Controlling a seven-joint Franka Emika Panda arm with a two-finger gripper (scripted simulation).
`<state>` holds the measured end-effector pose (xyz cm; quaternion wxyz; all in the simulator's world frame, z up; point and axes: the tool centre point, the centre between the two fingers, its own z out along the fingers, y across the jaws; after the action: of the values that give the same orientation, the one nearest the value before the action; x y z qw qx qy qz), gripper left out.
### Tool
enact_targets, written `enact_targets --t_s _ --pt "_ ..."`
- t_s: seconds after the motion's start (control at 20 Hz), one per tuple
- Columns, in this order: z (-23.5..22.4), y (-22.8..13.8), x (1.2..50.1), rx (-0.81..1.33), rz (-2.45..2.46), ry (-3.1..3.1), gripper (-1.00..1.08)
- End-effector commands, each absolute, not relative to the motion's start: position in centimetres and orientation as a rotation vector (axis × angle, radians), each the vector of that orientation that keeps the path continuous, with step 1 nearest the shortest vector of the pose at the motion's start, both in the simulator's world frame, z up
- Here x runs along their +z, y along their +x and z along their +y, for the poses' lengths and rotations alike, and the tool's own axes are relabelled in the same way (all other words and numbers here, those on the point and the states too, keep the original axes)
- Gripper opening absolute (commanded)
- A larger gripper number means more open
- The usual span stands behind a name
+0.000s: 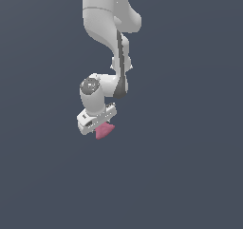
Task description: Pick up the object and move it to a goal position.
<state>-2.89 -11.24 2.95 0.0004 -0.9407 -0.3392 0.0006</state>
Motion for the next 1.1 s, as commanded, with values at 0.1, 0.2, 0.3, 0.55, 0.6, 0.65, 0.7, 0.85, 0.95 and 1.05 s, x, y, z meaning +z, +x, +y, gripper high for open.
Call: enact_targets --t_s 0.1,0.2,0.3,0.55,0.6,0.65,0.7,0.85,0.95,1.05 --pt "-11.3 -2.8 2.4 0.0 -1.066 -2.955 1.0" --pt "-11.3 -2.8 2.4 0.0 -1.066 -2.955 -1.0" --pt "-11.3 -2.8 2.4 0.0 -1.066 -2.955 -1.0" --pt "-11.3 -2.8 2.4 0.0 -1.066 -2.955 -1.0" --pt "-11.3 -2.8 2.4 0.0 -1.066 -2.955 -1.0" --pt "-11.3 -2.7 2.5 -0.002 -1.067 -2.956 -1.0" --pt "-11.3 -2.7 2.5 -0.002 -1.067 -2.956 -1.0" --pt "-10.7 -2.7 2.7 -0.002 -1.067 -2.956 -1.0" --pt "-9.9 -2.6 2.9 -0.002 -1.067 -2.956 -1.0" --pt "-8.8 -2.5 3.3 -0.002 -1.067 -2.956 -1.0"
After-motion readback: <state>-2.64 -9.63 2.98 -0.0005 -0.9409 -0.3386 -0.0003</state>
